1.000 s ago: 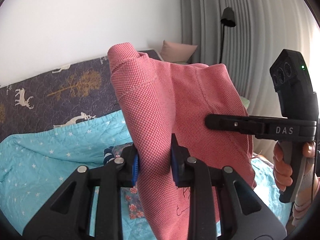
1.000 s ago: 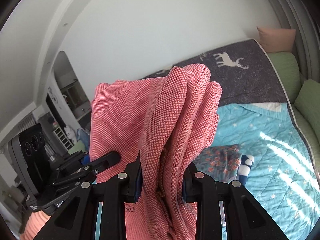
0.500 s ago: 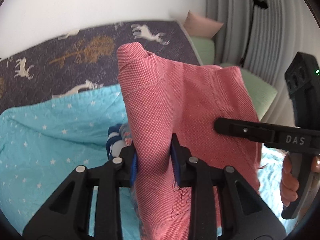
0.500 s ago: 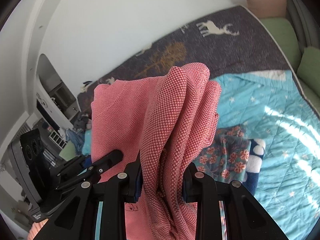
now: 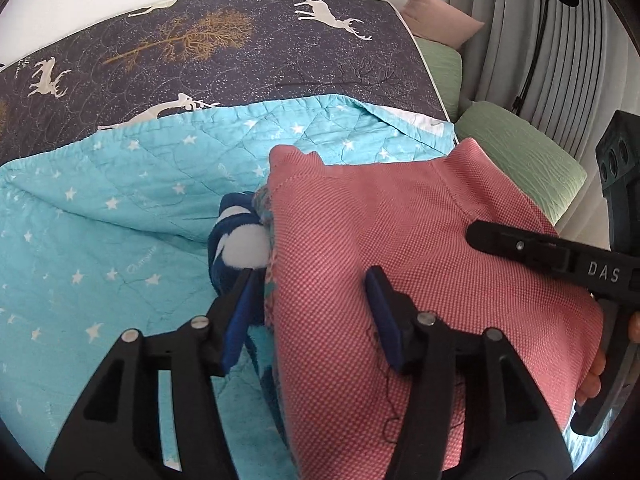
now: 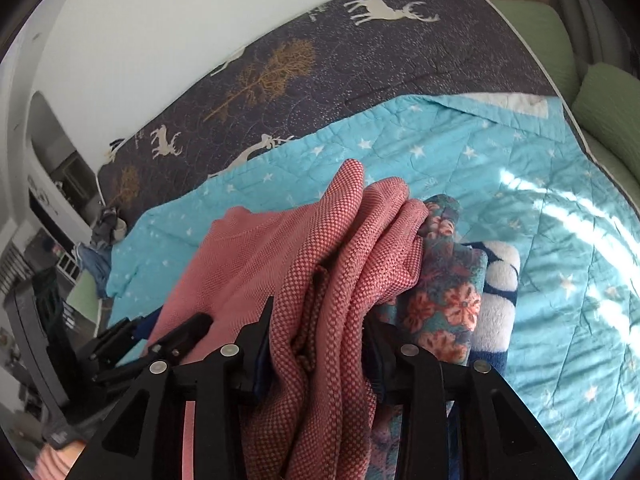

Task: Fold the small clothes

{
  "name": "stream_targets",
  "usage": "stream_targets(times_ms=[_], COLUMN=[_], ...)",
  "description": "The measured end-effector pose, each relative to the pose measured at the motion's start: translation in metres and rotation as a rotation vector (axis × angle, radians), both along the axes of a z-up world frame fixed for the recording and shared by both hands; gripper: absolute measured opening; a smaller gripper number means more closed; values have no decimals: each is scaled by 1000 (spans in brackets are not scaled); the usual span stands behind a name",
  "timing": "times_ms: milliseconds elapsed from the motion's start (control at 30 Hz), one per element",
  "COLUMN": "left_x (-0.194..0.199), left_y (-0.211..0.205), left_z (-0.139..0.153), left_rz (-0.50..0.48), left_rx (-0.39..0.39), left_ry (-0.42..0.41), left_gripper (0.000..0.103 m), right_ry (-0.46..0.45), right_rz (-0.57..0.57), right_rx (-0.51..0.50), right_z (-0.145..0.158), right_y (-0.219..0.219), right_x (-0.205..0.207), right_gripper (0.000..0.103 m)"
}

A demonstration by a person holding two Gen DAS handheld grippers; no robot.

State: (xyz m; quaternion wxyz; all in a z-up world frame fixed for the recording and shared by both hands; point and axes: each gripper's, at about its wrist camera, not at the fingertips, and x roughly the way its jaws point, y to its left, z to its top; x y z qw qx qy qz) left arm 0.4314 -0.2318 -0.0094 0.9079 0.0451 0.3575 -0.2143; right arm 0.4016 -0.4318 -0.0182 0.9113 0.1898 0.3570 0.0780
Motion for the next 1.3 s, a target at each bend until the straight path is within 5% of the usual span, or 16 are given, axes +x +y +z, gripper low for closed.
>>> stream_targets(times_ms=[167,200,267,333,500,867,1067,1300], left_x=[5,3,-2,-8,-38,-198,-284,-348], left_y=[-3,-3,1,6,16,31,52,72], left_z=[3,6,13,22,47,97,114,109], left_rz=[3,9,26,16,24,-60,-85,7], left_rx=[12,21,40,41,79,159,146,170], left_ry=[-13,-25,-55,-66,-132,-291,-340,-346], left_gripper=[61,68,79,81,81,90,91,94], right_ry=[6,12,31,40,-29,-181,-270,-237], right_rz=[-15,-19,-18,-52,-110,-58,-91,-181], right_rx=[27,23,-7,-66,-157,-416,-403,-312], right_z=[-5,-2,8,21,62,90,92,88], right_y=[-6,-6,-5,-6,-6,95,126,121], right_x=[2,1,-4,-13,-65,-254,-338,-392], right_gripper=[38,39,43,59,62,72,82,83])
